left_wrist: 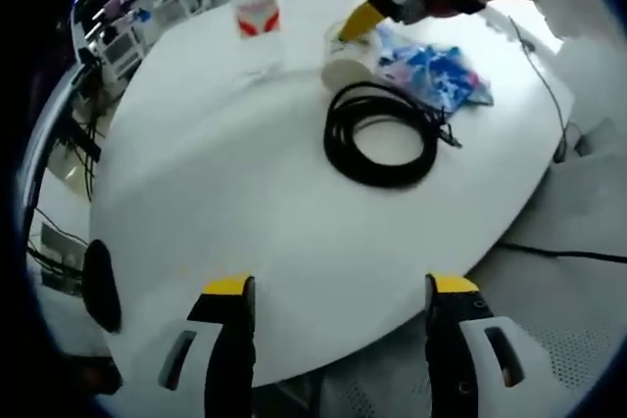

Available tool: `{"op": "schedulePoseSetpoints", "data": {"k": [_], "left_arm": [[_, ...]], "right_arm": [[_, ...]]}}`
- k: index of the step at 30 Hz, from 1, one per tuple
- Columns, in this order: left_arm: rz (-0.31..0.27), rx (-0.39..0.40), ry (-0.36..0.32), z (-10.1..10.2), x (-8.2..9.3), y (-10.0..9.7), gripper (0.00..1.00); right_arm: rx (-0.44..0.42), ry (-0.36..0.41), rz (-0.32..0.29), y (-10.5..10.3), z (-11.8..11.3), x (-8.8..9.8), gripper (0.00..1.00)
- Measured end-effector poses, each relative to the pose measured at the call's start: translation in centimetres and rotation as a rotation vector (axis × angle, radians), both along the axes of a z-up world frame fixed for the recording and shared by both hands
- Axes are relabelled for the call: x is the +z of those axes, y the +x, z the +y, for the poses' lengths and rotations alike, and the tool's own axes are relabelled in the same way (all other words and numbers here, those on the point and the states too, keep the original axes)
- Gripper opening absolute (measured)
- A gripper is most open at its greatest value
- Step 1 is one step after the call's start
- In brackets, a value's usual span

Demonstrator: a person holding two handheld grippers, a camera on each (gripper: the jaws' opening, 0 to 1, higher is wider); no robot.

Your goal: Arrange the tabletop items into an orderly group along one side of the table until the central work area is clear of visible clutter.

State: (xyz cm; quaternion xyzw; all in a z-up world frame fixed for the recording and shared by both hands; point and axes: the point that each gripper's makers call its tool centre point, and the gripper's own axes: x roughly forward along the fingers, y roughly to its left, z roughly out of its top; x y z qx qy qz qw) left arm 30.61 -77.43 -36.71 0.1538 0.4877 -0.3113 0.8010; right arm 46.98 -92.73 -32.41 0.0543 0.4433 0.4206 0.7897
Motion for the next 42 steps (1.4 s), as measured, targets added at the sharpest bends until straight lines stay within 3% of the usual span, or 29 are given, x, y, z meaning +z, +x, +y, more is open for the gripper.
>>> {"op": "schedulePoseSetpoints", "data": {"k": [4, 8, 20, 28, 34, 42], "left_arm": [[0.001, 0.002, 0.000, 0.0, 0.0, 0.0, 0.67], [0.001, 0.002, 0.001, 0.0, 0.0, 0.0, 0.67], [0.000, -0.001, 0.008, 0.1, -0.1, -0.1, 0.67], [0.006, -0.006, 0.016, 0.2, -0.2, -0.2, 0.67], [0.011, -0.015, 0.022, 0.1, -0.3, -0.3, 0.67], [0.007, -0.011, 0.022, 0.2, -0.2, -0.3, 0.66]], "right_arm": [[-0.044, 0.083, 0.027, 0.2, 0.8, 1.0, 0.10], [-0.032, 0.101, 0.040, -0.2, 1.3, 1.4, 0.04], [0.030, 0.060, -0.001, -1.5, 1.7, 1.7, 0.00], [0.019, 0.086, -0.018, -1.4, 1.4, 2.7, 0.00], [0.042, 0.026, -0.096, -0.4, 0.9, 3.8, 0.00], [0.129, -0.114, -0.195, 0.3, 1.1, 4.4, 0.00]]}}
